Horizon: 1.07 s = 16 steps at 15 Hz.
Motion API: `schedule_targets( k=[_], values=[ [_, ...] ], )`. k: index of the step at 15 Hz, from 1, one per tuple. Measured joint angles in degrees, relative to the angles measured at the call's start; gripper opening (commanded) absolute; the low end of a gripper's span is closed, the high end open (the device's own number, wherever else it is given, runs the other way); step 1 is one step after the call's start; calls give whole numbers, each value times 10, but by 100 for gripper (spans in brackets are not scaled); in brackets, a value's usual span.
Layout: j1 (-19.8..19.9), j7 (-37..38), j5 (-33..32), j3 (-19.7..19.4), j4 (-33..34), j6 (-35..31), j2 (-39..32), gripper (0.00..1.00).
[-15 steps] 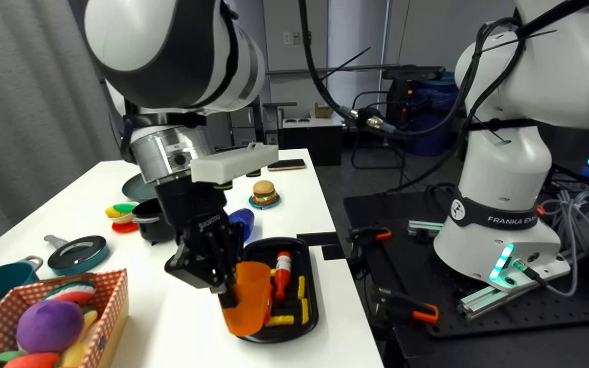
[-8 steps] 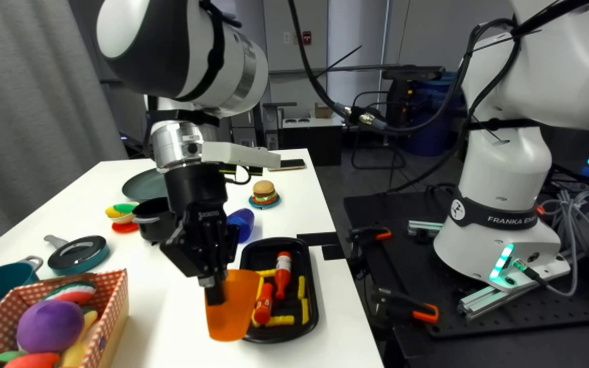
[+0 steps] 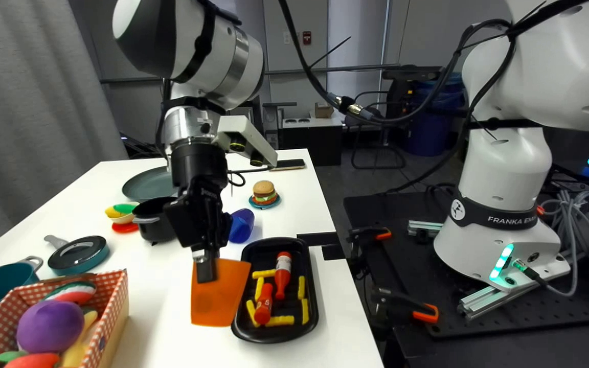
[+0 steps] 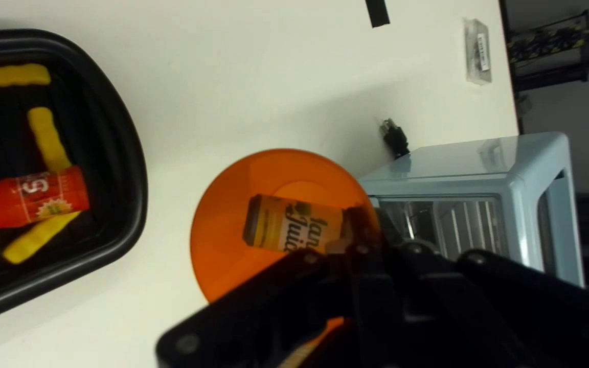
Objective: Pour the content of the orange cup onto the black tray
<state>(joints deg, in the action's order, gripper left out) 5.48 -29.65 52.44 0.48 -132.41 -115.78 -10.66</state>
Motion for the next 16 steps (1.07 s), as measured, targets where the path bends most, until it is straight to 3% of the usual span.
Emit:
schedule_targets(
  k=[10, 16],
  values=[
    [34, -227, 56, -36, 14, 178, -27, 1],
    [46, -304, 67, -47, 43, 252, -76, 1]
  ],
)
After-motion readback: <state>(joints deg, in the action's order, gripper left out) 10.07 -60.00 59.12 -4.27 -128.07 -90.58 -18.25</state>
